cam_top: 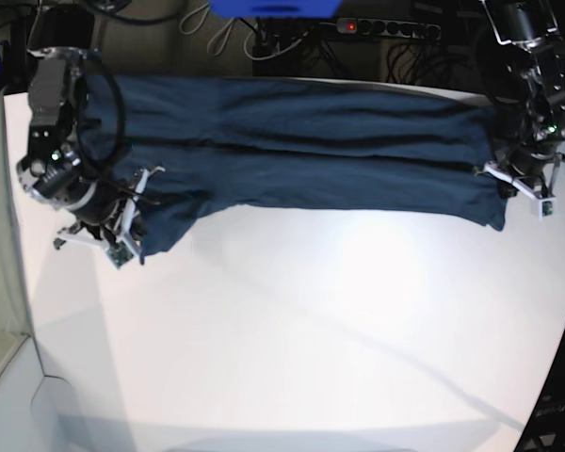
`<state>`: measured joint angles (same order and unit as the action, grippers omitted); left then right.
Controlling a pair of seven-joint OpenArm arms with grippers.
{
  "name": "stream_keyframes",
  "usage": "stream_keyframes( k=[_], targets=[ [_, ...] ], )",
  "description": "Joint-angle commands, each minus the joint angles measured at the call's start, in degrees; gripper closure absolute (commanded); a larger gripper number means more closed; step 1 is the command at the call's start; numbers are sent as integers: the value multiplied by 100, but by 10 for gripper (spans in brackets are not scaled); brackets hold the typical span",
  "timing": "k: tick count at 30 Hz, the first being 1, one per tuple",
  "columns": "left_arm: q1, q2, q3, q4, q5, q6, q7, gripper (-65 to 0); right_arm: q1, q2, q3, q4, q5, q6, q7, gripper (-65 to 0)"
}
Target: Layout the t-shirt on the table in an organized manner, then fold the t-shirt properly
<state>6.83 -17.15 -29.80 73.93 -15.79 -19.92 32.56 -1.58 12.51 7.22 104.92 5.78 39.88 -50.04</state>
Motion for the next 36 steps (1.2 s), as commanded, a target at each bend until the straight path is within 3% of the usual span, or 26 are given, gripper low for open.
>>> stream_keyframes(
  k=[1, 7, 16, 19, 25, 33, 36],
  targets=[
    [7, -57, 13, 22, 63, -34, 204, -6, -57, 54, 135, 281, 42, 12, 50, 0],
    [-2, -57, 13, 22, 45, -34, 204, -6, -690, 45, 548, 958, 59, 12, -187, 0],
    [-2, -83, 13, 22, 36, -34, 204, -6, -1279, 28, 1242, 1055, 68, 12, -301, 0],
    [7, -83, 13, 22, 36, -43, 204, -6, -1481, -166, 1383, 1064, 68, 12, -275, 0],
    [25, -83, 13, 22, 36, -43, 204, -6, -1710, -482, 1409, 1028, 68, 12, -266, 0],
    [25, -92, 13, 22, 36, -52, 248, -6, -1675, -482, 1409, 677, 59, 12, -249, 0],
    [25, -92, 13, 22, 36, -52, 248, -8, -1675, -482, 1409, 360, 33, 12, 85, 0]
  ],
)
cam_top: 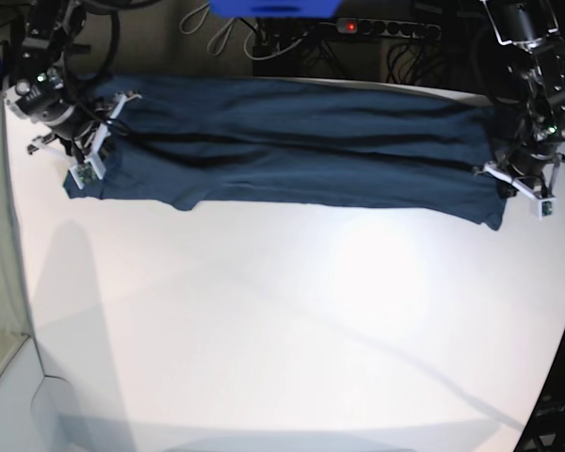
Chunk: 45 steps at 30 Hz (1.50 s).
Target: Layout the t-shirt on the table in an organized manner, then fold the t-shirt properly
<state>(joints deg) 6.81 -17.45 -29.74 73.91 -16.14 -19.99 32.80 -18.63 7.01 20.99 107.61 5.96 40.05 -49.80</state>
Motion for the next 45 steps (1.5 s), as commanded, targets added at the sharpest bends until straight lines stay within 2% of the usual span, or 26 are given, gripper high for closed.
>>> stream_keyframes(
  k=[1, 9, 15, 20, 23, 25, 29, 31, 34, 36, 37, 45],
  targets=[
    [27, -61, 7, 24, 71, -45, 224, -9, 30, 69, 33, -58, 15, -5, 184, 0],
    [36, -61, 7, 24, 71, -45, 224, -9, 30, 86, 331, -832, 15, -5, 466, 0],
    [36, -61, 7, 24, 71, -45, 224, -9, 4, 95, 727, -805, 15, -5, 431, 0],
    [36, -70, 7, 24, 71, -45, 232, -9, -31, 192, 789, -805, 15, -5, 404, 0],
    [36, -70, 7, 24, 80, -45, 232, -9, -22, 201, 991, -541, 51, -5, 132, -3],
    [36, -70, 7, 24, 89, -45, 232, -10, -14, 183, 1026, -102, 59, -5, -35, -52],
    [36, -70, 7, 24, 98, -45, 232, -19, 22, -37, 991, 804, 59, -5, -317, -210],
    [36, -70, 7, 24, 89, -45, 232, -65, 127, -125, 868, 830, 59, -5, -325, -275],
    [132, -70, 7, 33, 71, -45, 232, -187, 241, -177, 665, 821, 33, -5, -396, -333],
    [150, -70, 7, 51, 71, -45, 232, -261, 268, -283, 419, 768, 24, -5, -387, -356],
    [150, -70, 7, 51, 71, -45, 232, -278, 268, -309, 323, 724, 24, -5, -369, -360],
    [238, -70, 7, 121, 62, -107, 241, -283, 575, -397, -47, 65, 15, -5, -334, -363]
  ],
)
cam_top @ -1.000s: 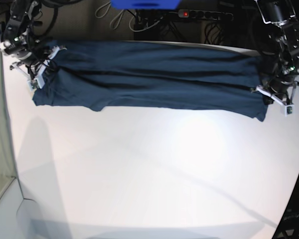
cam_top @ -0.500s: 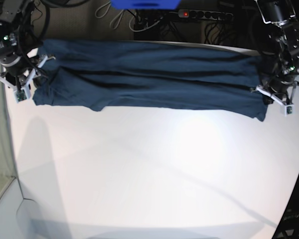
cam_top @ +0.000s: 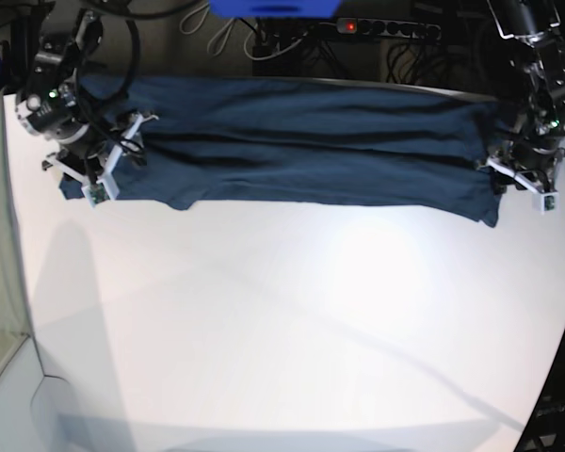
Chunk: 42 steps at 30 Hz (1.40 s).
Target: Layout the t-shirt on the table in an organized manner, then fold the t-shirt properly
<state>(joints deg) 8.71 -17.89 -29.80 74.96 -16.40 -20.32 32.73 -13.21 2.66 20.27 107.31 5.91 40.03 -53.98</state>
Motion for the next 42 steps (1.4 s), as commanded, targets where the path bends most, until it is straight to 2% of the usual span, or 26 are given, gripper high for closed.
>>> stream_keyframes(
  k=[1, 3, 6, 11, 16, 22, 30, 35, 38, 40, 42],
  targets=[
    [48, -26, 13, 16, 89, -206, 248, -284, 60, 38, 26, -36, 20, -3, 83, -363],
    [56, -26, 13, -1, 89, -531, 248, -284, 95, 55, 26, -335, 20, -3, 101, -363],
    [74, -26, 13, 7, 98, -848, 450, -284, 130, 64, 43, -687, 20, -3, 409, -363],
    [74, -26, -4, 7, 98, -997, 705, -284, 121, 108, 26, -950, 20, -3, 558, -363],
    [56, 44, -769, 16, 98, -1217, 714, -284, 130, 152, 17, -959, 20, -3, 558, -363],
    [-49, 9, -1569, 16, 89, -1261, 714, -284, 148, 161, 17, -959, 20, -3, 558, -363],
    [-146, -26, -1824, 34, 89, -1261, 714, -284, 156, 152, 8, -968, 20, -3, 558, -363],
    [-93, 35, -1938, 588, 80, -1269, 775, -284, 165, 152, 8, -968, 20, -3, 558, -363],
    [-84, 79, -2193, 948, -237, -1305, 1452, -285, 165, 152, 8, -968, 20, -3, 558, -363],
    [-49, 141, -2422, 1098, -746, -1604, 2024, -285, 165, 152, 8, -968, 20, -3, 558, -363],
    [48, 158, -2554, 1159, -1037, -1841, 2331, -285, 165, 152, 8, -968, 20, -3, 558, -363]
  ],
)
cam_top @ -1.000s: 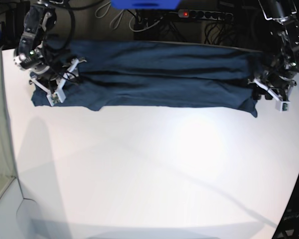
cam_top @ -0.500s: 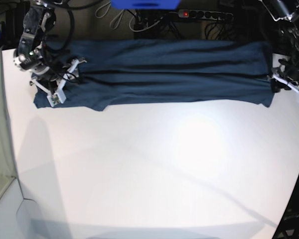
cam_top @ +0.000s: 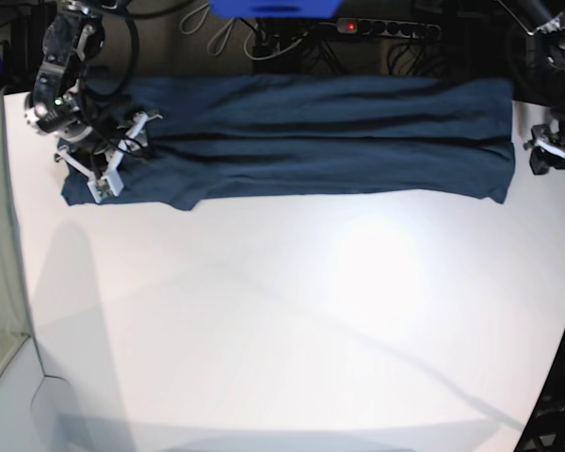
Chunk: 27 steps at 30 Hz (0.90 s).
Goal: Layout the t-shirt on the table in an organized manner, then fold the t-shirt properly
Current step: 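Open the left gripper and move it to the folded shirt's end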
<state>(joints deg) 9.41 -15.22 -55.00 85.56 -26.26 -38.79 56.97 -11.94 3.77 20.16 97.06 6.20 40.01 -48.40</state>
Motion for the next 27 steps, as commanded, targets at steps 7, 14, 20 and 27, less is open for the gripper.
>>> stream_keyframes(
  k=[7, 14, 20, 27],
  targets=[
    [171, 314, -60, 125, -279, -121, 127, -285, 3, 67, -271, 57, -9, -1, 1, -363],
    [233, 542, -69, 81, -271, -121, 118, -324, -6, 67, -429, 57, -9, -1, 1, -363],
    [233, 516, -78, 117, -235, -121, 118, -324, 12, 67, -438, 57, -9, -1, 1, -363],
    [189, 481, -403, 99, -218, -121, 118, -324, 21, 67, -438, 57, -9, -1, 1, -363]
  ],
)
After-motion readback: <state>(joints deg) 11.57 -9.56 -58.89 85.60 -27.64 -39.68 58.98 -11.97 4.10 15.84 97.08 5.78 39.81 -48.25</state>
